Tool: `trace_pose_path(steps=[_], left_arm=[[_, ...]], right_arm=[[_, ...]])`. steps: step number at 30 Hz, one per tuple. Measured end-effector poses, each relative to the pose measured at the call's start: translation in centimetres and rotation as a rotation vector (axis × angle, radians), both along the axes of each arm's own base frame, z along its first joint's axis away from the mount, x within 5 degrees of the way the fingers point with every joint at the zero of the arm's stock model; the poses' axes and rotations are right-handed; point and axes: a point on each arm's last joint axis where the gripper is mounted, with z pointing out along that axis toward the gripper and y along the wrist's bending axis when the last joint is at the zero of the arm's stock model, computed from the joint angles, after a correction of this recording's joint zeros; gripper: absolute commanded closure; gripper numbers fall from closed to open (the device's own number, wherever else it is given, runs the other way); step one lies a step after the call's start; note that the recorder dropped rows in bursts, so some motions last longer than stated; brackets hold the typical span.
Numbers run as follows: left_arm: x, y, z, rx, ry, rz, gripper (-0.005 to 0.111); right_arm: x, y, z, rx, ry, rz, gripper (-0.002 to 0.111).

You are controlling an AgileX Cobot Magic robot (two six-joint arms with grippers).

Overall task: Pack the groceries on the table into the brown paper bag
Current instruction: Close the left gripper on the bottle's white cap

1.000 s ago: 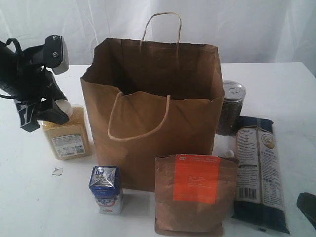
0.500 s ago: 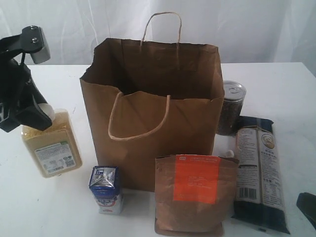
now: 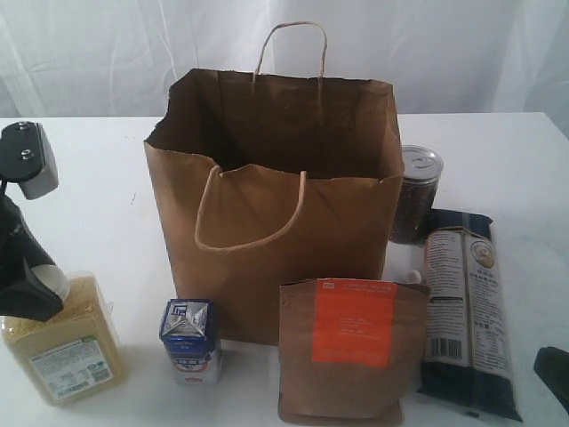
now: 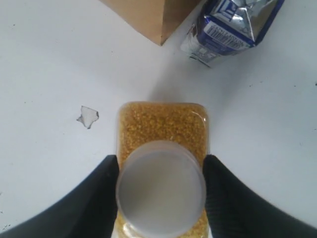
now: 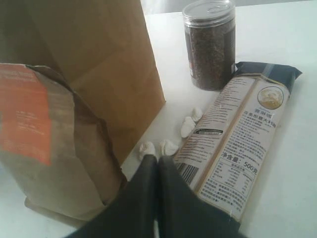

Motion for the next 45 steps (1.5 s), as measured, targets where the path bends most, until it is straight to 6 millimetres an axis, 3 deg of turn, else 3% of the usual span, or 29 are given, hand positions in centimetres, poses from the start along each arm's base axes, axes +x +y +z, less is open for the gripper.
trace_pose_path(steps=[4,11,13,26,45], left_arm=[[-1.0,0.1,-0.4,-0.027,-0.022,0.026,0.098],[-2.3,0.2,-0.7,-0.075,-0.066,0.076,0.048],[-2.7,0.3,-0.8,-0.084,-0.071,0.092,0.042],[-3.8,0.4,-0.2,-0.093,-0.074,0.099,0.042],[-2.7,0.3,-1.5,-0.050,-0.049,0.096,0.042]], right_arm=[[0.0,0.0,0.0,0.000,0.000,0.000,0.108],[0.0,0.0,0.0,0.000,0.000,0.000,0.108],[0.0,0.0,0.0,0.000,0.000,0.000,0.108],[0.0,0.0,0.0,0.000,0.000,0.000,0.108],[0.0,0.0,0.0,0.000,0.000,0.000,0.108]])
